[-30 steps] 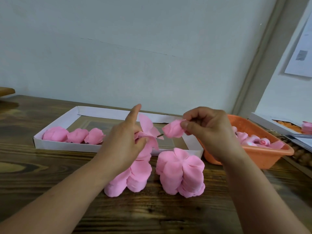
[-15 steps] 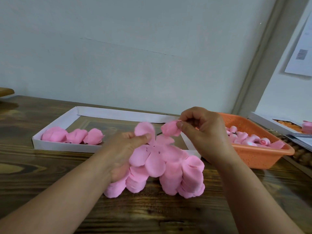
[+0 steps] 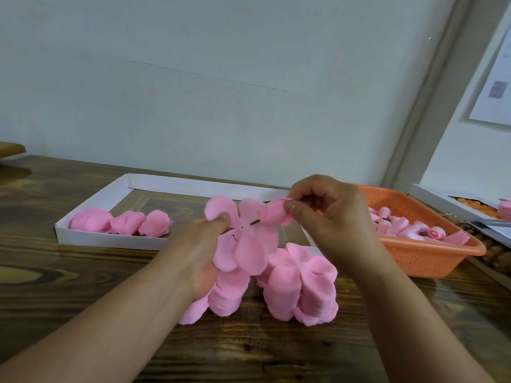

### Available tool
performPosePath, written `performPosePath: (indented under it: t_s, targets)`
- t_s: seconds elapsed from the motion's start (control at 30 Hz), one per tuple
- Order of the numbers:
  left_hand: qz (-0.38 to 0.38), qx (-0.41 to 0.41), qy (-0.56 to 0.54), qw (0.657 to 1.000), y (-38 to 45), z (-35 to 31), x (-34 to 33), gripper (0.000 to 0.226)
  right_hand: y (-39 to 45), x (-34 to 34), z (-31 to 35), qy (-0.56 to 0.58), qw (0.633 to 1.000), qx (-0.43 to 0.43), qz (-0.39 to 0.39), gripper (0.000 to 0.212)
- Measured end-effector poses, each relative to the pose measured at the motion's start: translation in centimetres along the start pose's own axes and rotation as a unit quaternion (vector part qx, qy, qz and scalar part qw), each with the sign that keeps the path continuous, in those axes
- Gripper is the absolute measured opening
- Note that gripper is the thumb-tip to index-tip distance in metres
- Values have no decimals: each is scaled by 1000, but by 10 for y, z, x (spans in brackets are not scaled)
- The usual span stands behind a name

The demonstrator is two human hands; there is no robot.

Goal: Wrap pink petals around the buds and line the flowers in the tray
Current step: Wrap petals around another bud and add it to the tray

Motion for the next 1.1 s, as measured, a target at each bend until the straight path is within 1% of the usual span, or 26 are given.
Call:
performPosePath:
  t_s: [0.1, 0.17, 0.27, 0.37, 0.5, 0.6, 0.77, 0.93, 1.1]
  targets:
    - [22, 26, -58, 998, -2, 3, -5, 19, 0, 0, 1, -60, 998, 5, -3, 26]
    - [35, 29, -79, 996, -4, 4, -8, 17, 0, 3, 3, -56, 998, 15, -16, 29]
    - [33, 21, -89, 995, -6, 3, -9, 18, -1, -2, 7, 5, 1000, 24, -4, 33]
    - [57, 24, -96, 993, -9, 2, -15, 22, -1, -12, 6, -52, 998, 30, 17, 27]
    - [71, 34, -106, 991, -10, 5, -18, 24, -1, -11, 8, -117, 991, 67, 6, 16]
    - [77, 35, -128, 988, -12, 4, -20, 23, -2, -12, 9, -123, 989, 77, 7, 13]
    - [77, 35, -124, 989, -12, 4, -20, 25, -3, -9, 10, -87, 994, 71, 3, 7]
    - [118, 45, -151, 981, -17, 6, -28, 27, -5, -17, 10, -131, 988, 76, 25, 12]
    - [122, 55, -180, 975, -17, 6, -31, 25, -6, -17, 16, -164, 980, 106, 27, 12]
Point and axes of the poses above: each hand's wrist, its own y-axis towards the middle knuckle, its own x-axis out of the back of the hand, z = x × y, the point moved 8 cm from there along y, towards the middle knuckle, and after that the axes turned 2 degrees about z, right-handed, at the moved point
